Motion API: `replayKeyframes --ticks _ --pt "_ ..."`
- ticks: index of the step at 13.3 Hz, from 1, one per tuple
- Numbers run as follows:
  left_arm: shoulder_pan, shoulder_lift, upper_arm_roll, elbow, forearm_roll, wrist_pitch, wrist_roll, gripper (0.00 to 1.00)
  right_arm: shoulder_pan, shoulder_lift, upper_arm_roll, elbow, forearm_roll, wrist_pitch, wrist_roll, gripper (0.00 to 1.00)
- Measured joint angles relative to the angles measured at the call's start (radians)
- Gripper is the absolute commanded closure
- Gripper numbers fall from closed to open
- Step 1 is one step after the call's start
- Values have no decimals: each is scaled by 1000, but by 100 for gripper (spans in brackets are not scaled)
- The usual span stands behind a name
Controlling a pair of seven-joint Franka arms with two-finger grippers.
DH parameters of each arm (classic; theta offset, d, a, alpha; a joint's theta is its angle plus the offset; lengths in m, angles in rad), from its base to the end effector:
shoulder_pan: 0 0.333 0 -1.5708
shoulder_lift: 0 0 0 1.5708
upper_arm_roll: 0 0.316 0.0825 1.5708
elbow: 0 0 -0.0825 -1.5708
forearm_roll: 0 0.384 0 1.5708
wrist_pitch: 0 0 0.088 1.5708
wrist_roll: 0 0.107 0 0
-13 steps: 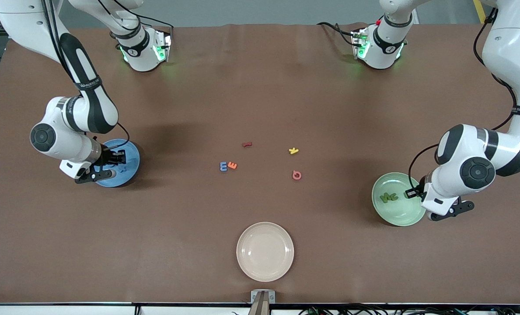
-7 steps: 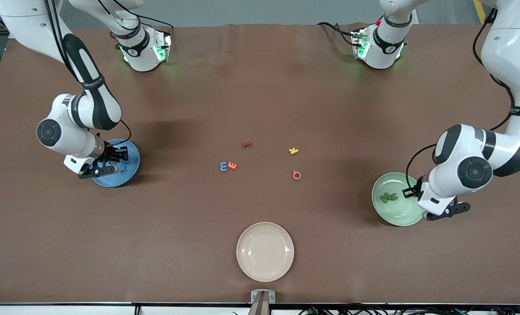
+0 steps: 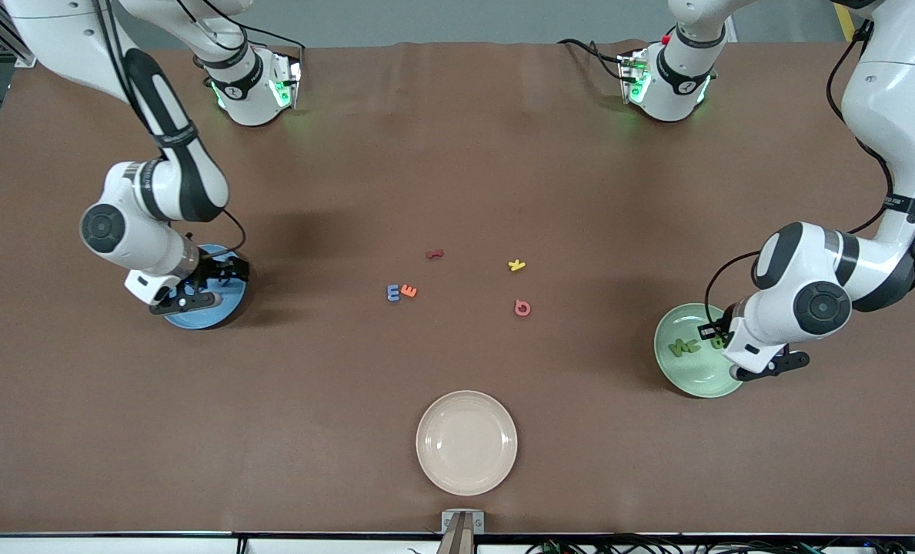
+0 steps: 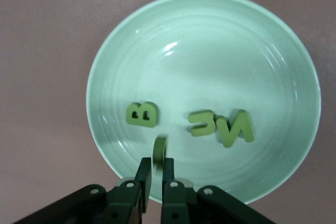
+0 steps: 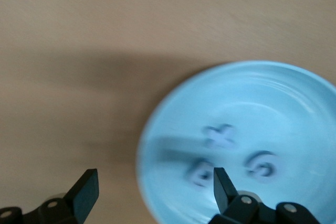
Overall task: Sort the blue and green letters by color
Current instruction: 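Release the blue d on the blue plate while the left gripper withdraws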
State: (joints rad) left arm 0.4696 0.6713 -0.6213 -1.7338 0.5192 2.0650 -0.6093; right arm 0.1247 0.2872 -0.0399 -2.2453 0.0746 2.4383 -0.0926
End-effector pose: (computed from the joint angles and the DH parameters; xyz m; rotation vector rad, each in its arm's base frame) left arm 0.6441 -0.0371 0.2341 -3.0017 -0.3477 0.2232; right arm 0.5317 0.0451 0.2303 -3.0981 -0.1851 0.1452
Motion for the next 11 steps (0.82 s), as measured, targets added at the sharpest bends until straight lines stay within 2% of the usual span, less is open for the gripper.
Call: replayKeyframes --ticks 1,3,6,11 --pt "0 0 -1 -6 -1 0 -1 0 53 0 3 16 0 0 90 3" --pt "4 -2 -15 -7 -2 -8 -1 0 167 4 8 48 0 0 264 3" --pt "12 -43 -80 25 -4 -91 -1 0 320 58 11 120 1 0 563 3" --pt "14 -149 -147 215 -28 -256 33 0 453 184 11 266 13 4 1059 3"
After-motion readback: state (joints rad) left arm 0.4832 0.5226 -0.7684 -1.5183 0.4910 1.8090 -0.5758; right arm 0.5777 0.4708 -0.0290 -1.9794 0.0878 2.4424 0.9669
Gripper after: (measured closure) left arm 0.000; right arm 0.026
